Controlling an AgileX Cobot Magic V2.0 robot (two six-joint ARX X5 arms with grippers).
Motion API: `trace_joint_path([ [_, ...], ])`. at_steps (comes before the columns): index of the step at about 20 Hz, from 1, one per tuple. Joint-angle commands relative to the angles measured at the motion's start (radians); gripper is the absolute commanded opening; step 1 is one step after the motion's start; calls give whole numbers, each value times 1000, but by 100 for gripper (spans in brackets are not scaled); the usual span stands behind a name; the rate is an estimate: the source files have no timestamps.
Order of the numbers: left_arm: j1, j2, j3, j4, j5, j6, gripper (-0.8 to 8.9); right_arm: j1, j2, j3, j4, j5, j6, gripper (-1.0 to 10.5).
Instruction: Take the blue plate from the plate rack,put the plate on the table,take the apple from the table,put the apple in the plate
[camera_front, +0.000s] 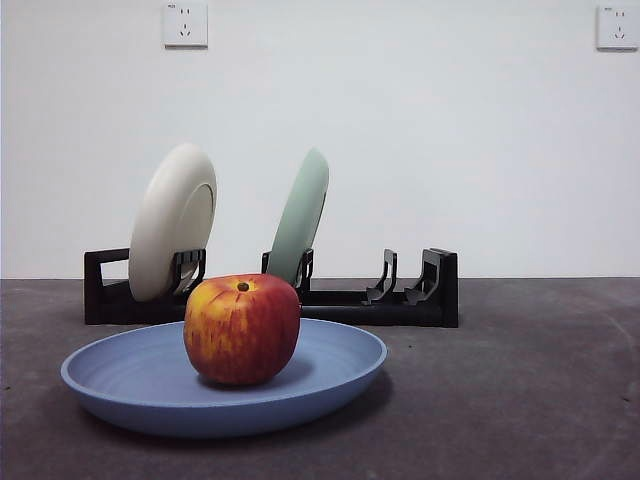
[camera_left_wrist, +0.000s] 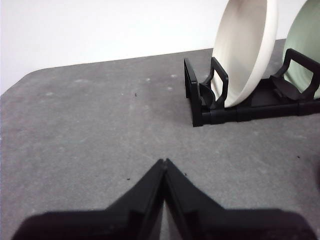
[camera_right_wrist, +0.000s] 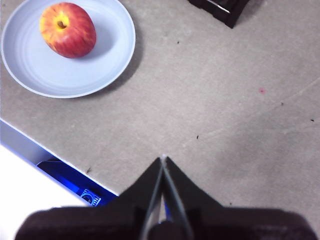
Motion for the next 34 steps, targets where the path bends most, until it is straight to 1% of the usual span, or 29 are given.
trace_joint_path([
  [1, 3, -2, -10, 7, 0, -36, -3, 1, 0, 3, 3, 5, -3, 2],
  [2, 2, -2, -10, 8, 0, -51, -3, 1, 0, 3, 4, 5, -3, 2],
  [16, 3, 39, -10, 8, -1, -50, -3, 1, -1, 3, 5, 3, -3, 2],
  [17, 3, 43, -10, 8, -1, -50, -3, -15, -13, 3, 0, 8, -5, 2],
  [18, 3, 47, -10, 8, -1, -50, -3, -49, -30, 3, -10, 4, -19, 2],
  [19, 3, 50, -10, 8, -2, -50, -3, -113, -42, 1, -12, 14, -59, 2],
  [20, 3, 56, -10, 8, -1, -50, -3, -217, -71, -7, 10, 28, -75, 2],
  [21, 3, 56, -10, 8, -1, -50, -3, -276, -89, -19, 49, 35, -75, 2],
  [22, 3, 56, -10, 8, -1, -50, -3, -354, -114, -44, 120, 41, -75, 2],
  [23, 3, 58, -10, 8, -1, -50, -3, -447, -161, -89, 232, 41, -86, 2],
  [24, 3, 59, -10, 8, -1, -50, -3, -515, -199, -140, 336, 38, -102, 2],
  [25, 3, 60, -10, 8, -1, -50, -3, -581, -244, -208, 455, 36, -127, 2],
  [27, 3, 60, -10, 8, -1, -50, -3, -688, -336, -373, 683, 14, -212, 2],
  [29, 3, 60, -10, 8, -1, -50, -3, -761, -411, -531, 846, -26, -267, 2],
  [30, 3, 60, -10, 8, -1, -50, -3, -794, -449, -619, 928, -36, -276, 2],
  [32, 3, 60, -10, 8, -1, -50, -3, -835, -513, -759, 1057, -50, -272, 2],
  [34, 3, 60, -10, 8, -1, -50, -3, -849, -556, -829, 1113, -82, -273, 2],
])
